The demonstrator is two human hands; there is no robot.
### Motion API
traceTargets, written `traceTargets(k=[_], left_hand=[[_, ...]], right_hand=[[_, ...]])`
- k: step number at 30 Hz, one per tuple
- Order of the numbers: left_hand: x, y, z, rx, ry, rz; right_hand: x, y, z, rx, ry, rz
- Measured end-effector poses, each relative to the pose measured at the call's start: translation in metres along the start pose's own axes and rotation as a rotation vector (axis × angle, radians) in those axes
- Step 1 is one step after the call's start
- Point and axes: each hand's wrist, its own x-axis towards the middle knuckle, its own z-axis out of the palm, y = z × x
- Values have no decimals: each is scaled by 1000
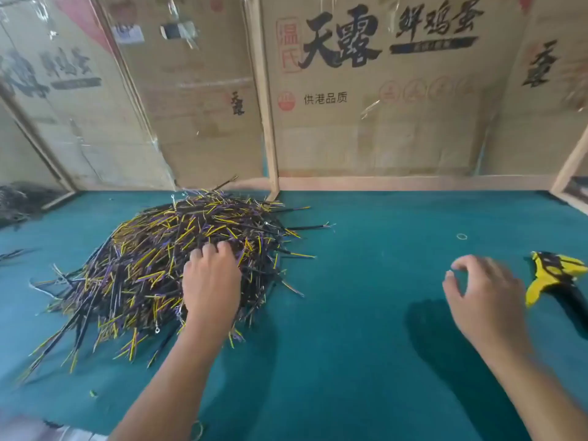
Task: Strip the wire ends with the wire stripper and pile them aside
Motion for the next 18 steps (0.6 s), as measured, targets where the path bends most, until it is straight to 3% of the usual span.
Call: traceTargets(k=[3, 7, 13, 15, 18], left_hand=[[-3, -7, 8, 135, -133, -11], [-4, -2, 11, 93, -210, 91], [-17, -12, 12, 101, -216, 236], [-19, -9, 6, 18, -119, 218], [-15, 12, -13, -393, 148, 256]], right_hand=[[11, 16, -5, -62, 15, 140], [0, 9, 4, -66, -68, 135], [-5, 14, 6, -64, -58, 162], [-3, 20, 1, -90, -43, 198], [8, 29, -6, -180, -65, 324]])
